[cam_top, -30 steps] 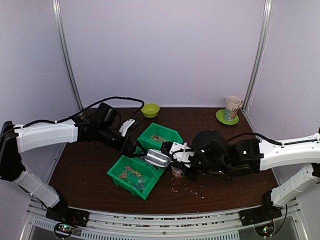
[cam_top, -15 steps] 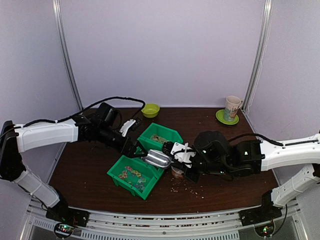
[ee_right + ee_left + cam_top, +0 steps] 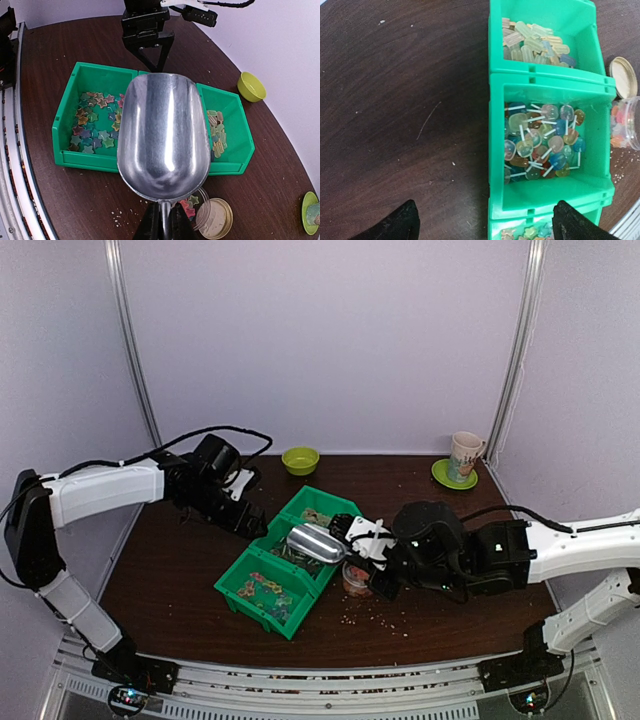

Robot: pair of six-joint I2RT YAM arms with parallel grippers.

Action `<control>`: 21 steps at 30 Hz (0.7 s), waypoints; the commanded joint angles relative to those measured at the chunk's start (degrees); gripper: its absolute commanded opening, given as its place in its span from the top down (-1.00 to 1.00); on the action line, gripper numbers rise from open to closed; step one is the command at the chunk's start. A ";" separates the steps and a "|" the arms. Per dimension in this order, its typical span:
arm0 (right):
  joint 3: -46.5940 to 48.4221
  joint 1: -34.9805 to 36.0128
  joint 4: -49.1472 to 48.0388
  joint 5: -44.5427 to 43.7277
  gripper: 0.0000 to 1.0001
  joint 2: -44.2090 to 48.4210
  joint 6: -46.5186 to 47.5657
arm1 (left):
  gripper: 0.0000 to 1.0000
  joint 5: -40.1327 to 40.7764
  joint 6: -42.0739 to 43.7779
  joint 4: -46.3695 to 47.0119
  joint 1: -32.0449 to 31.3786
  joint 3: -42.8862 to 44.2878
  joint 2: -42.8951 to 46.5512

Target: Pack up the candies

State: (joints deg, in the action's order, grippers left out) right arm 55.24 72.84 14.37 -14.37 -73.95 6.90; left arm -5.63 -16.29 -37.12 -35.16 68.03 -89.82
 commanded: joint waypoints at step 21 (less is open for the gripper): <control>-1.91 -1.65 6.99 -7.13 1.00 4.96 -5.69 | -0.07 -2.20 5.48 -11.30 2.36 20.04 -22.90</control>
State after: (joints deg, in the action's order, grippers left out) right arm 54.37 71.37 20.47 -20.01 -71.18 1.93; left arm -5.43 -12.88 -47.16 -33.41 86.39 -111.57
